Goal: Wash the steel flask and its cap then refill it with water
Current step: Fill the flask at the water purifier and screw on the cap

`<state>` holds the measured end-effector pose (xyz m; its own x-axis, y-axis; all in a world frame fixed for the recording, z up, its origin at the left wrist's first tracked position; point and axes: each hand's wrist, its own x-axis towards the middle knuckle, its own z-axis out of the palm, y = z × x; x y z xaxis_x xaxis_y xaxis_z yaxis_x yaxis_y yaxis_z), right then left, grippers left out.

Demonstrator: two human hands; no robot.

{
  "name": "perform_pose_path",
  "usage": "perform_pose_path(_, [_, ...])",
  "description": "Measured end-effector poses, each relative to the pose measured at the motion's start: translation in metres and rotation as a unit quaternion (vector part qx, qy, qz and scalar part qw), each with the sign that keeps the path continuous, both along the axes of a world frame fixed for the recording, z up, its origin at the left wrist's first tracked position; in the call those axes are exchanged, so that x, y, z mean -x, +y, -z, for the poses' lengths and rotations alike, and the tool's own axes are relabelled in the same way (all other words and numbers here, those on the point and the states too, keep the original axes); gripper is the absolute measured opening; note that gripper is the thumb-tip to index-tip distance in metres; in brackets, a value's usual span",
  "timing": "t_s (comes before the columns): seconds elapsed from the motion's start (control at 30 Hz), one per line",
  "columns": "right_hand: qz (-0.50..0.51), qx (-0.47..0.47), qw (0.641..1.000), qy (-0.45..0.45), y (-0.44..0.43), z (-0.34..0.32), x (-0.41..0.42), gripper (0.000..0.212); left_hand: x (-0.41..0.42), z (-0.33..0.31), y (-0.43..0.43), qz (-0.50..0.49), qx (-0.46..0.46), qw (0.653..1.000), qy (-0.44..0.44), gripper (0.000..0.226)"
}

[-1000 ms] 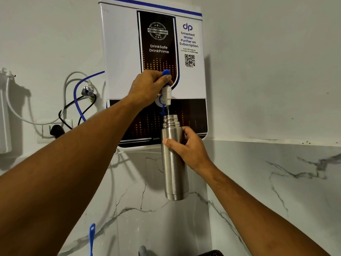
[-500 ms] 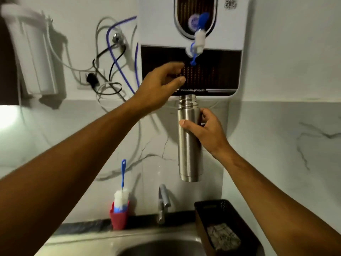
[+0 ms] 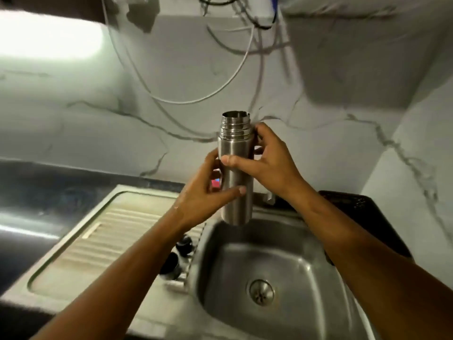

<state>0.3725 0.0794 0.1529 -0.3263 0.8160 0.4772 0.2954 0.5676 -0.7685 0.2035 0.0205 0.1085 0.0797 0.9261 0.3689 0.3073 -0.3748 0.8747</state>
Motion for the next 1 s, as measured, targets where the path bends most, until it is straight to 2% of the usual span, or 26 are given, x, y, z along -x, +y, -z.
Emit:
perform_pose_path(0.13, [-0.046, 0.016, 0.999, -0.013, -0.007, 0.022, 0.047, 0.062, 0.029, 0.023, -0.011, -0.136, -0.027, 0.990, 0.015, 0.069])
perform_pose_path(0.33, [-0.122, 0.085, 0.988, -0.030, -0.003, 0.063, 0.100, 0.058, 0.085, 0.056, -0.028, -0.223, -0.021, 0.974, 0.037, 0.073])
perform_pose_path(0.5, [-0.127, 0.152, 0.978, -0.071, 0.013, 0.115, 0.121, 0.057, 0.128, 0.084, -0.045, -0.295, 0.014, 0.955, 0.016, 0.067])
perform_pose_path(0.63, [-0.111, 0.193, 0.964, -0.143, 0.027, 0.171, 0.125, 0.045, 0.154, 0.103, -0.054, -0.334, 0.030, 0.942, -0.001, 0.068])
perform_pose_path(0.73, [-0.109, 0.188, 0.952, -0.215, 0.034, 0.207, 0.126, 0.039, 0.166, 0.114, -0.058, -0.347, 0.042, 0.937, -0.012, 0.069])
perform_pose_path(0.87, [-0.089, 0.134, 0.940, -0.303, 0.040, 0.242, 0.138, 0.052, 0.177, 0.133, -0.059, -0.353, 0.058, 0.934, -0.017, 0.068])
perform_pose_path(1.0, [-0.115, 0.128, 0.905, -0.388, 0.044, 0.261, 0.152, 0.068, 0.183, 0.147, -0.054, -0.359, 0.071, 0.930, -0.025, 0.067])
